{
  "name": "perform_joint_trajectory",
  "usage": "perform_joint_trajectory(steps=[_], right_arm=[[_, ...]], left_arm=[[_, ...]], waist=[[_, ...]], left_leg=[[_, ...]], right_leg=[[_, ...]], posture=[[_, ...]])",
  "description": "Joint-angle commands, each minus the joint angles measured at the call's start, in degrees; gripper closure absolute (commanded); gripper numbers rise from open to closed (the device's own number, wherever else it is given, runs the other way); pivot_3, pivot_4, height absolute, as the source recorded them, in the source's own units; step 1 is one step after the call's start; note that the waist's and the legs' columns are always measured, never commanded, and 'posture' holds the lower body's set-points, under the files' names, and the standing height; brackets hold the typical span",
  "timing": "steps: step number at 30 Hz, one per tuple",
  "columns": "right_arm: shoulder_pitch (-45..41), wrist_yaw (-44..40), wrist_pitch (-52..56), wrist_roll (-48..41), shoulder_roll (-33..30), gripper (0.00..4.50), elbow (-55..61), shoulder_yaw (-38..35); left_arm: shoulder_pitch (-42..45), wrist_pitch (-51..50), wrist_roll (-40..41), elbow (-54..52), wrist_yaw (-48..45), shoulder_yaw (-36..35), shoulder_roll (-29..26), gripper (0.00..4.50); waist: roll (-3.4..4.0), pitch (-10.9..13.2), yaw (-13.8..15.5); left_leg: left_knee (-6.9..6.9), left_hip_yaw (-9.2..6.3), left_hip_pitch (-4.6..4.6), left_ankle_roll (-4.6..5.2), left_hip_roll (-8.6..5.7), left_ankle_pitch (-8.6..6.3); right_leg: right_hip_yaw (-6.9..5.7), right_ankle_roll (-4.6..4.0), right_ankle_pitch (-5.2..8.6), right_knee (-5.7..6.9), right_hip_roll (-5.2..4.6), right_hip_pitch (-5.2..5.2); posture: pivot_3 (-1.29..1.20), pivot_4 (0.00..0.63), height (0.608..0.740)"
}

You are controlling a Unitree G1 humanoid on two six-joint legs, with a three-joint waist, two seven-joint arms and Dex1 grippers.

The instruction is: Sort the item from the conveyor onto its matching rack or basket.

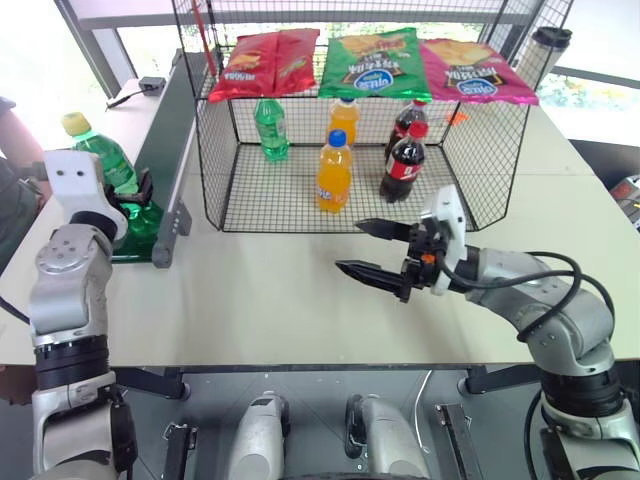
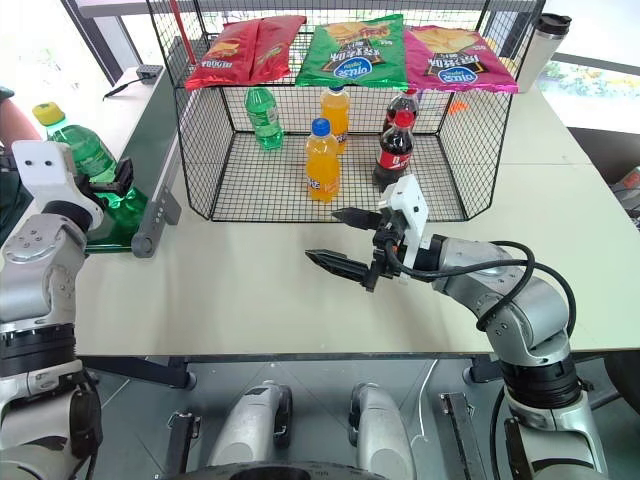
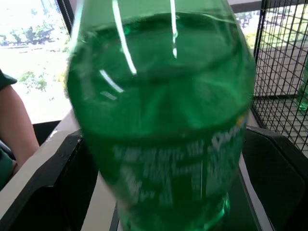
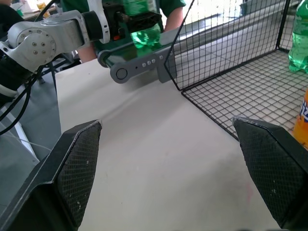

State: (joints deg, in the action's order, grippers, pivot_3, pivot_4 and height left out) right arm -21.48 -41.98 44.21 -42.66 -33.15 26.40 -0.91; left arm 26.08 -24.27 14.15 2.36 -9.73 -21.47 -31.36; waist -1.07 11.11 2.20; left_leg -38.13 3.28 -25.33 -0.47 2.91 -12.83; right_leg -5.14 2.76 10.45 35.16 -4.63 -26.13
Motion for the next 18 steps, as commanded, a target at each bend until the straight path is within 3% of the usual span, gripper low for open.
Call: perform_joint_trajectory(steps=[1, 6, 10, 14, 18], right_arm=[[0.21, 0.02, -1.24, 0.17, -0.73, 0.00, 1.79, -1.36], [0.47, 0.02, -1.35, 0.60, -0.91, 0.00, 1.56, -1.30], [0.51, -0.52, -1.58, 1.45, -2.55, 0.00, 0.05, -2.51], [2.08, -1.95, 0.48, 0.24, -8.06, 0.00, 0.76, -6.04], [2.55, -0.74, 1.26, -0.96, -9.28, 0.00, 1.81, -8.27]], left_arm=[[0.63, 1.41, -0.66, -1.75, 0.30, -0.22, -0.33, 1.58], [-0.21, 0.70, 0.48, -4.82, 0.41, -0.76, 0.56, 1.59], [-1.38, -0.96, 6.99, -14.21, -4.45, 0.23, 2.42, 1.59], [-4.12, -9.03, 16.91, -25.09, -8.94, 3.55, 4.35, 1.59], [-1.54, -13.47, 19.92, -26.03, -9.68, 8.39, 6.66, 1.59]], waist=[[0.00, 0.00, 0.11], [0.00, 0.00, 0.05], [-0.06, 0.04, 0.16], [-0.08, 0.05, 0.14], [-0.08, 0.04, 0.09]], left_leg=[[0.00, 0.00, 0.00, 0.00, 0.00, 0.00], [-0.02, -0.01, 0.01, 0.00, 0.00, 0.01], [-0.02, -0.02, -0.05, -0.01, 0.00, 0.01], [-0.05, 0.03, -0.12, -0.01, -0.06, 0.01], [-0.05, 0.02, -0.03, -0.01, -0.06, 0.01]], right_leg=[[0.00, -0.01, 0.01, 0.01, 0.00, 0.01], [0.00, 0.00, 0.01, 0.01, 0.00, 0.01], [0.00, -0.03, 0.00, -0.02, -0.02, 0.01], [0.02, -0.01, 0.01, -0.09, -0.11, 0.01], [0.02, 0.03, 0.03, -0.07, -0.06, 0.08]], posture=[[0.00, 0.150, 0.740], [0.00, 0.150, 0.740], [0.00, 0.150, 0.740], [0.00, 0.150, 0.740], [0.00, 0.150, 0.740]])
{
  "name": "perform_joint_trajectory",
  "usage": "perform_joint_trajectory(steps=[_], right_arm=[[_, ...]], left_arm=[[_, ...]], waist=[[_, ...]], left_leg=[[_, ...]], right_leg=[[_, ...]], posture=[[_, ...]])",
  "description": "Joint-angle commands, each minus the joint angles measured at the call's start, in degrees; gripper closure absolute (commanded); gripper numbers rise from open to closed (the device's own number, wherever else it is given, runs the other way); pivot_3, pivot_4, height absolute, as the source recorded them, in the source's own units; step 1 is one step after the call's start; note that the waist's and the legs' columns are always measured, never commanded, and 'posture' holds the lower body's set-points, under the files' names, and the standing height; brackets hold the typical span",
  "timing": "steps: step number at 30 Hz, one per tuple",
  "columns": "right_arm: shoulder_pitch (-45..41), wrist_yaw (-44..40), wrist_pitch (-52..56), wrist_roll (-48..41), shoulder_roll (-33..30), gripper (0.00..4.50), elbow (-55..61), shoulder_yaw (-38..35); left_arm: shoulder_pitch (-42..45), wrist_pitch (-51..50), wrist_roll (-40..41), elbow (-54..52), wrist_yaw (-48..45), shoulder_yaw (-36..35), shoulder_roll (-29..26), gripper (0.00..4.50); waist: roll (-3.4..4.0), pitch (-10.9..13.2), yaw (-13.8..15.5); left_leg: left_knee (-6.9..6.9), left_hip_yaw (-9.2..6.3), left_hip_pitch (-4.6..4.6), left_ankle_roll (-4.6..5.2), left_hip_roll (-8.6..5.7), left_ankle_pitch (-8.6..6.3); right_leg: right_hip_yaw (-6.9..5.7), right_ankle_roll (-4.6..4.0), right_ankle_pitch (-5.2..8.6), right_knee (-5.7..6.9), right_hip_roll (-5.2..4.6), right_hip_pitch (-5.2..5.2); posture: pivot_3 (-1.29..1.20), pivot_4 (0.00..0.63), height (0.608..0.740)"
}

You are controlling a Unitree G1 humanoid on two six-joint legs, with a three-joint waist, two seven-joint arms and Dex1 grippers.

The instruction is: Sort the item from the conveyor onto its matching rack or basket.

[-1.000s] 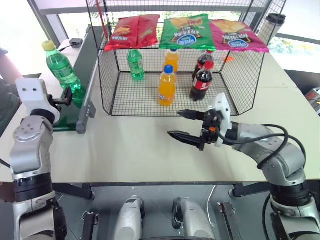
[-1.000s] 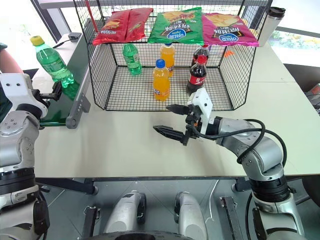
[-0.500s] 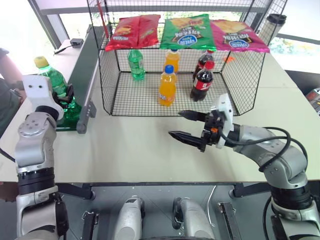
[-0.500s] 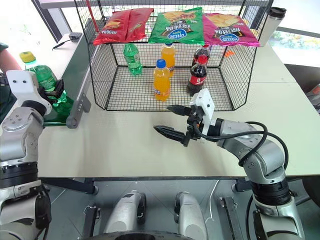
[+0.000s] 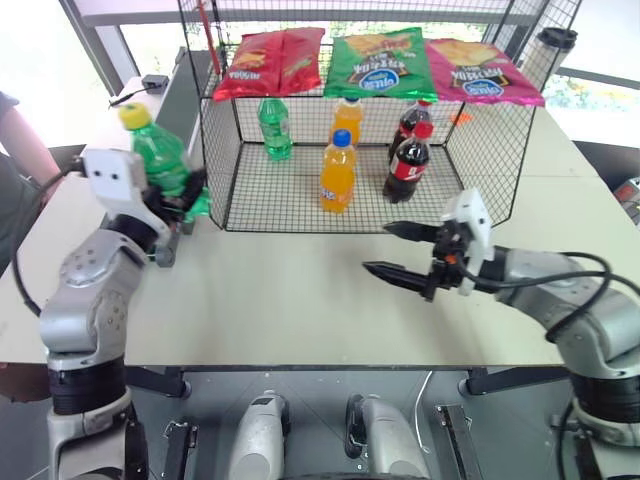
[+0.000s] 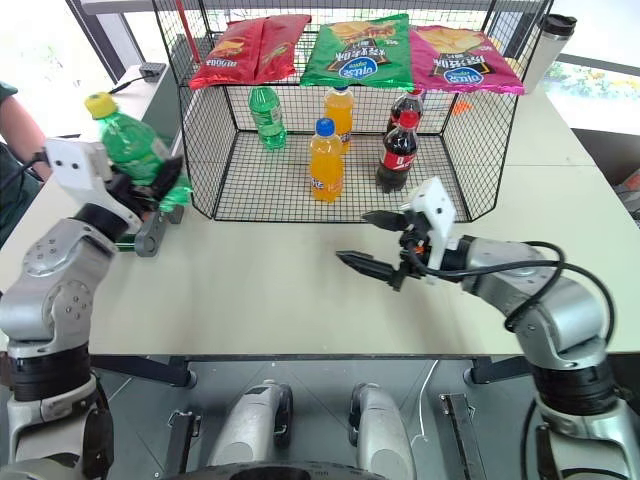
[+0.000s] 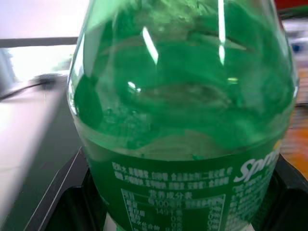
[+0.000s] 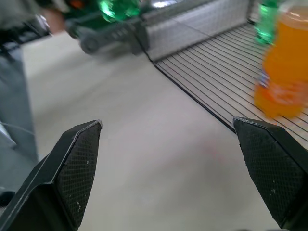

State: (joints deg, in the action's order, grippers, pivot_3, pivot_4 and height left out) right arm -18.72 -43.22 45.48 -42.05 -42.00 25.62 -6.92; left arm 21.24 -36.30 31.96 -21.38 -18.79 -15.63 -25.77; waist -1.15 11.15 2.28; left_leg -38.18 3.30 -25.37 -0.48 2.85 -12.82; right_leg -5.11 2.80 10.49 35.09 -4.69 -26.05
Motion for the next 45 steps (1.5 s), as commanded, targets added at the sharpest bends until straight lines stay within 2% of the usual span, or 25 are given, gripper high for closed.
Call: perform_joint_trajectory(steps=[1, 6, 9, 17, 22, 27, 29, 30, 31, 36, 39, 45], right_arm=[[-0.20, 1.06, 0.03, -1.45, -0.29, 0.00, 2.71, -2.54], [0.27, 3.56, 0.08, -1.30, 0.79, 0.00, 3.70, -2.77], [1.45, 4.84, -0.11, -1.08, 1.04, 0.00, 4.86, -2.98], [2.57, 7.27, -0.16, -1.68, 1.73, 0.00, 6.40, -3.44], [3.58, 8.55, -0.04, -2.21, 2.24, 0.00, 7.58, -3.74], [4.16, 9.05, -0.31, -2.26, 2.31, 0.00, 7.63, -3.78], [4.14, 9.08, -0.43, -2.17, 2.36, 0.00, 7.44, -3.58], [4.16, 9.07, -0.50, -2.13, 2.37, 0.00, 7.37, -3.51], [4.13, 9.02, -0.57, -2.04, 2.36, 0.00, 7.24, -3.42], [3.97, 8.72, -0.75, -1.88, 2.35, 0.00, 6.74, -3.19], [3.94, 8.62, -0.89, -1.81, 2.58, 0.00, 6.57, -2.88], [4.31, 8.51, -1.19, -1.17, 3.06, 0.00, 6.52, -2.07]], left_arm=[[4.68, -1.18, 1.38, -0.62, -0.64, 4.17, 2.01, 1.59], [13.32, 5.71, -10.06, 16.20, 0.09, 13.42, 4.82, 1.59], [22.42, 16.04, -16.31, 35.24, 3.74, 14.85, 9.52, 1.59], [36.54, 39.93, -23.86, 71.75, 7.26, 13.25, 15.56, 1.59], [40.02, 46.67, -27.00, 82.68, 12.50, 13.01, 16.07, 1.59], [40.63, 49.57, -28.99, 86.26, 16.03, 13.03, 16.28, 1.59], [40.47, 49.87, -28.94, 86.88, 15.45, 12.83, 16.66, 0.53], [40.38, 49.98, -28.80, 87.04, 15.17, 12.60, 16.83, 0.19], [40.24, 50.18, -29.17, 87.06, 15.45, 12.71, 16.80, 0.08], [39.54, 49.53, -28.37, 86.00, 14.38, 11.70, 16.91, 0.08], [37.68, 46.77, -29.47, 81.88, 15.26, 12.17, 16.12, 0.08], [29.19, 37.81, -29.42, 63.38, 14.49, 13.17, 16.06, 0.08]], waist=[[0.00, 0.00, 0.00], [0.02, -0.01, -0.08], [0.00, 0.00, 0.19], [-0.04, 0.02, 0.00], [-0.05, 0.03, 0.02], [-0.05, 0.03, 0.01], [-0.05, 0.03, 0.01], [-0.05, 0.03, 0.01], [-0.05, 0.03, 0.01], [-0.05, 0.03, 0.01], [-0.05, 0.03, -0.01], [-0.03, 0.02, -0.14]], left_leg=[[0.00, -0.05, 0.04, 0.01, 0.01, 0.00], [-0.03, -0.24, 0.13, 0.03, 0.01, 0.03], [-0.03, -0.27, 0.18, 0.03, 0.01, 0.03], [0.00, -0.13, -0.09, 0.11, -0.06, -0.02], [0.06, -0.14, -0.07, 0.13, -0.04, -0.03], [-0.02, -0.15, -0.04, 0.12, -0.04, -0.03], [-0.04, -0.15, -0.04, 0.12, -0.04, -0.03], [-0.03, -0.15, -0.04, 0.12, -0.04, -0.03], [-0.03, -0.15, -0.04, 0.12, -0.04, -0.03], [-0.03, -0.14, -0.04, 0.12, -0.04, -0.03], [-0.03, -0.15, -0.03, 0.12, -0.04, -0.03], [-0.02, -0.15, 0.00, 0.12, -0.03, -0.03]], right_leg=[[0.00, 0.16, 0.10, 0.05, 0.05, 0.01], [-0.01, -0.01, 0.00, 0.13, 0.23, 0.04], [-0.01, 0.00, 0.00, 0.12, 0.25, 0.11], [-0.01, 0.27, -0.11, -0.03, 0.12, -0.06], [-0.02, 0.29, -0.11, 0.04, 0.14, -0.13], [-0.02, 0.27, -0.12, 0.05, 0.10, -0.06], [-0.02, 0.26, -0.13, 0.05, 0.09, -0.05], [-0.02, 0.26, -0.13, 0.05, 0.09, -0.05], [-0.02, 0.26, -0.13, 0.05, 0.09, -0.06], [-0.02, 0.26, -0.14, 0.06, 0.09, -0.05], [-0.02, 0.26, -0.14, 0.07, 0.09, -0.05], [-0.01, 0.26, -0.14, 0.12, 0.10, -0.05]], posture=[[0.00, 0.150, 0.740], [0.00, 0.150, 0.740], [0.00, 0.150, 0.740], [0.00, 0.150, 0.740], [0.00, 0.150, 0.740], [0.00, 0.150, 0.740], [0.00, 0.150, 0.740], [0.00, 0.150, 0.740], [0.00, 0.150, 0.740], [0.00, 0.150, 0.740], [0.00, 0.150, 0.740], [0.00, 0.150, 0.740]])
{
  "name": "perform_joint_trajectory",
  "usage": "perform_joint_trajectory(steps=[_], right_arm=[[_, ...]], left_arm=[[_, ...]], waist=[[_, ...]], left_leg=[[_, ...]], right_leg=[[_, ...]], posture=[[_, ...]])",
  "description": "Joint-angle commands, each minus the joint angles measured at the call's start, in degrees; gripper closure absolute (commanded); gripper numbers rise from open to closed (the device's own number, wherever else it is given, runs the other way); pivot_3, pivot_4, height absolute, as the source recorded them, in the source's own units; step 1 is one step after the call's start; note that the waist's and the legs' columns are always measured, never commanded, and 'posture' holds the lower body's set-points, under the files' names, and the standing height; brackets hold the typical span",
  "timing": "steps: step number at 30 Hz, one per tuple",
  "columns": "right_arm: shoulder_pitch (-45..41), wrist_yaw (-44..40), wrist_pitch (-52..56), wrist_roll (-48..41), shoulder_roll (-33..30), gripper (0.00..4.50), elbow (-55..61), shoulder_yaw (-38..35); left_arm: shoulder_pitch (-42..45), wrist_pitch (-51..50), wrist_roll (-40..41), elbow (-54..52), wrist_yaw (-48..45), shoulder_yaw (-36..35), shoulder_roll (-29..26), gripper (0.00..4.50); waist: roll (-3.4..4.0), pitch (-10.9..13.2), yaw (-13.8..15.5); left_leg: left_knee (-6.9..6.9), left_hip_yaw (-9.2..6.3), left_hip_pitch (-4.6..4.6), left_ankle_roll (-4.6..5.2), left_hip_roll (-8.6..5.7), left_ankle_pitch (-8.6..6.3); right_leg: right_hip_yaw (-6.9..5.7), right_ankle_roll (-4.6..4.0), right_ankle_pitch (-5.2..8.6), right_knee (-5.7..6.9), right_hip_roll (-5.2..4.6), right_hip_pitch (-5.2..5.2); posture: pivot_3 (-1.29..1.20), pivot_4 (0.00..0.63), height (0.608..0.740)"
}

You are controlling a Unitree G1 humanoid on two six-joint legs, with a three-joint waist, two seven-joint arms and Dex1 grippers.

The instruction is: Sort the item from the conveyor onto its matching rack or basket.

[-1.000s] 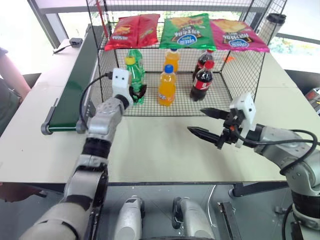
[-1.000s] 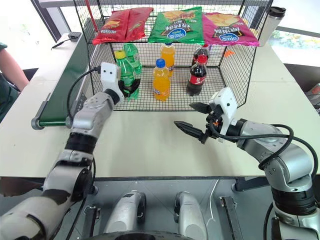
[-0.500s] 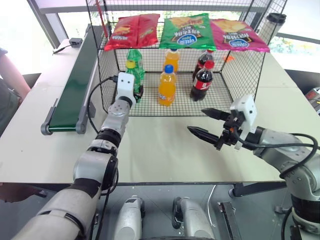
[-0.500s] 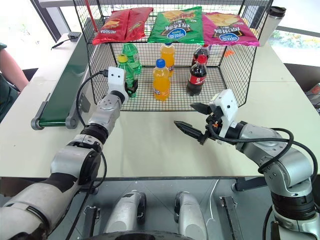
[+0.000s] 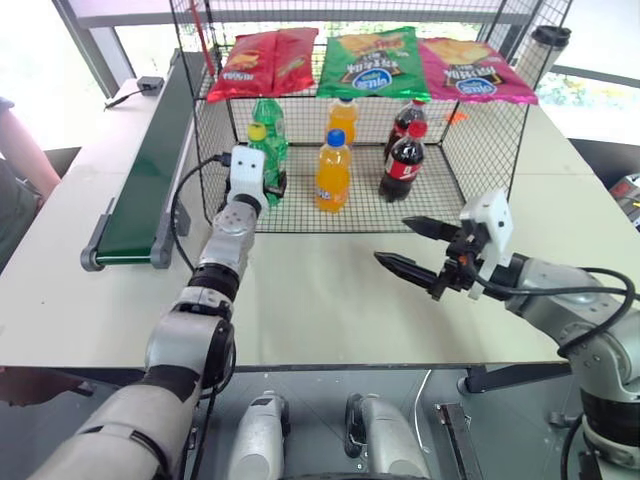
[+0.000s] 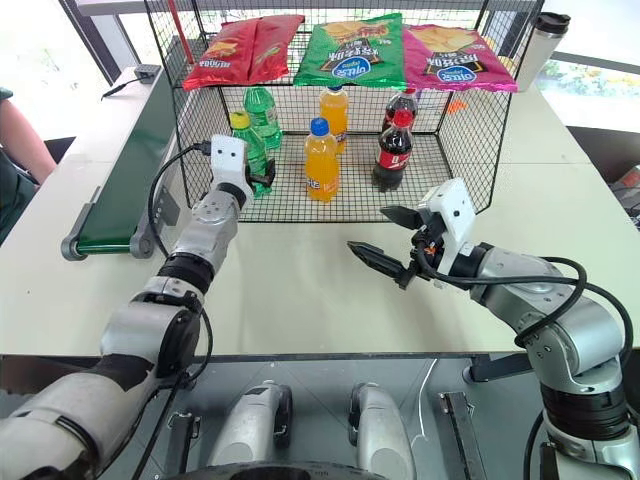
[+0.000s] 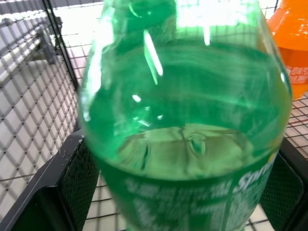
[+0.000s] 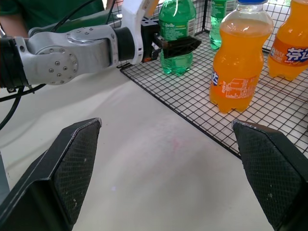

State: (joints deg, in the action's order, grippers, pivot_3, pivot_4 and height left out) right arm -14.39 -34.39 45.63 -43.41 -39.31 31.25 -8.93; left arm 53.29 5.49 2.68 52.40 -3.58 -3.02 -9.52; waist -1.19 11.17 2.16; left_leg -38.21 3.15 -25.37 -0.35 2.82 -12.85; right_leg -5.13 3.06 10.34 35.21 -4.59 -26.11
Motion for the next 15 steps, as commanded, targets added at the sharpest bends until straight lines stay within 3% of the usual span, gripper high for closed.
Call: perform_joint_trajectory(steps=[1, 6, 10, 15], right_arm=[[0.00, -0.30, -1.39, 0.28, 0.43, 0.00, 0.89, 0.08], [0.29, -0.25, -1.51, 0.49, 0.53, 0.00, 0.94, 0.43], [1.12, -0.35, -1.45, 0.18, 0.41, 0.00, 0.96, -0.03], [1.13, -0.97, -2.35, 0.59, 1.30, 0.00, -0.81, 0.72]], left_arm=[[-4.25, -5.71, -0.15, -13.58, -0.80, 0.69, -0.17, 0.08], [-12.33, -16.79, 0.00, -32.35, -2.42, 1.70, -0.81, 0.08], [-23.80, -28.84, 5.71, -56.23, -10.11, 1.80, -5.33, 0.08], [-32.46, -39.36, 13.15, -73.26, -16.86, -0.14, -11.08, 0.08]], waist=[[0.00, 0.00, 0.01], [0.01, 0.00, 0.09], [0.06, -0.03, -0.38], [0.06, -0.04, 0.04]], left_leg=[[0.00, 0.00, 0.00, 0.00, 0.00, 0.00], [-0.02, -0.01, 0.01, -0.01, 0.00, 0.01], [0.00, 0.03, 0.08, -0.02, 0.01, 0.01], [-0.02, -0.03, 0.09, -0.04, 0.03, 0.02]], right_leg=[[0.00, 0.00, 0.00, 0.01, 0.00, 0.00], [0.01, -0.01, 0.00, 0.04, 0.00, 0.01], [0.07, -0.02, 0.01, 0.03, 0.00, 0.06], [0.08, -0.22, 0.14, 0.05, 0.05, 0.04]], posture=[[0.00, 0.150, 0.740], [0.00, 0.150, 0.740], [0.00, 0.150, 0.740], [0.00, 0.150, 0.740]])
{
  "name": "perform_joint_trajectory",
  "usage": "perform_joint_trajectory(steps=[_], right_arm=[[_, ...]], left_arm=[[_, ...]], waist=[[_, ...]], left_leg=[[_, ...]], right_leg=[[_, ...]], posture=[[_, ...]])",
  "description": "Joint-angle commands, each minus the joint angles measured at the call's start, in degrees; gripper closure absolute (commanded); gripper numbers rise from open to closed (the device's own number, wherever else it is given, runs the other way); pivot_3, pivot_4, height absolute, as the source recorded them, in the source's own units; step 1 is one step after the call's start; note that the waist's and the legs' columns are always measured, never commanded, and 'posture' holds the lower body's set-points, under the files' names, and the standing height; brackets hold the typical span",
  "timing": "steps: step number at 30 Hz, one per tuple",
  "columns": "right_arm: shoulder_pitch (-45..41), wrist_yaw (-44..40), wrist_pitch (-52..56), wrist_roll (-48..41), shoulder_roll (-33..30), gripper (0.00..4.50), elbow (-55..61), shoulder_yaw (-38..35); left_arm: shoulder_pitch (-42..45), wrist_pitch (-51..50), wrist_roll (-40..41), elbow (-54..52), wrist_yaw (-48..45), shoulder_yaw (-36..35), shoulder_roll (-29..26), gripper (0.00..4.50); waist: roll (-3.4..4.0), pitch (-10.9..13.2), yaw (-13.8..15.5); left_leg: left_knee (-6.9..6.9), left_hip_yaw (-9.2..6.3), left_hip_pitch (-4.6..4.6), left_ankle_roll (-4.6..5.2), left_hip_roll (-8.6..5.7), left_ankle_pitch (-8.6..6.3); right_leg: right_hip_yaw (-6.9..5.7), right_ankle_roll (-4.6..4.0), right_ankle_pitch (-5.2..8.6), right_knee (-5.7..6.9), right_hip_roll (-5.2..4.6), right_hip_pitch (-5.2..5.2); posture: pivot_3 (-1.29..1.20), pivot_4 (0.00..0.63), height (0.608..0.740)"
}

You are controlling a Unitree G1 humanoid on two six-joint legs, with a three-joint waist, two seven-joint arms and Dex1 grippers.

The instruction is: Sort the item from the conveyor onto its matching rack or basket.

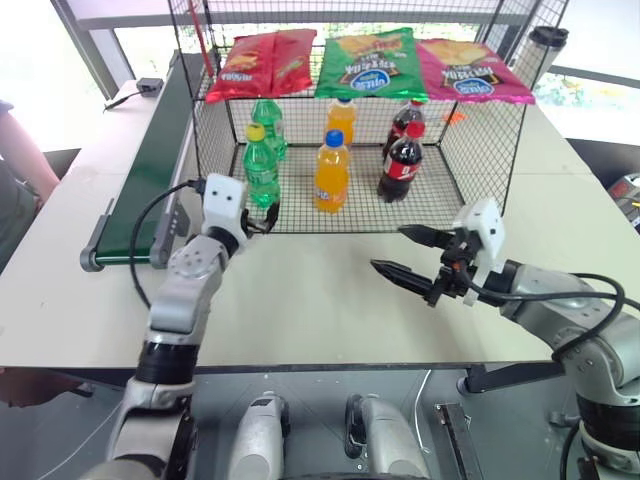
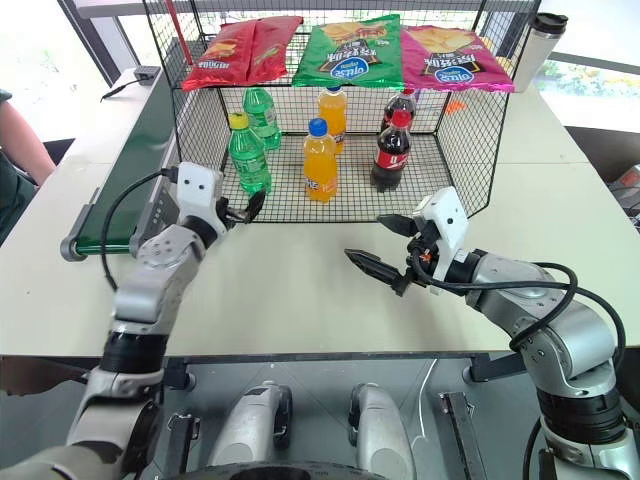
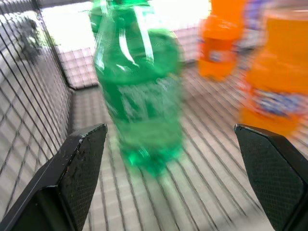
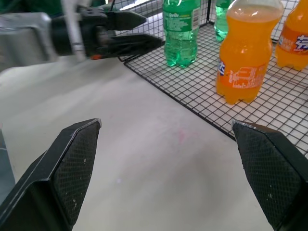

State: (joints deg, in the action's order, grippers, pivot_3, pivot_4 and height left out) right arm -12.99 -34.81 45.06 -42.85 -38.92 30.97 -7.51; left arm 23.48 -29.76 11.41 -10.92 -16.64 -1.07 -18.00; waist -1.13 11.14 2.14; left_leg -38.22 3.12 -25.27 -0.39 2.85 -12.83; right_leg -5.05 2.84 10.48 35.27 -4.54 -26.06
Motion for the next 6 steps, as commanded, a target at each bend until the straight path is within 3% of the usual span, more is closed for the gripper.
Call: perform_joint_trajectory(steps=[1, 6], right_arm=[[-0.31, -0.69, -2.12, 0.22, 1.25, 0.00, -1.19, -0.55], [-0.65, -1.72, -4.12, 2.00, 2.40, 0.00, -4.03, 0.57]], left_arm=[[-4.64, -5.05, 6.13, -12.34, -5.18, -3.32, -3.87, 0.08], [-12.15, -7.31, 9.11, -18.44, -8.16, -8.02, -9.88, 0.08]], waist=[[0.01, -0.01, -0.01], [0.04, -0.02, -0.03]], left_leg=[[-0.01, 0.00, 0.02, -0.01, 0.00, 0.01], [-0.01, 0.02, 0.21, -0.03, 0.00, 0.00]], right_leg=[[0.00, 0.07, 0.06, -0.01, 0.00, 0.02], [0.00, 0.05, 0.07, -0.06, -0.02, 0.21]], posture=[[0.00, 0.150, 0.740], [0.00, 0.150, 0.740]])
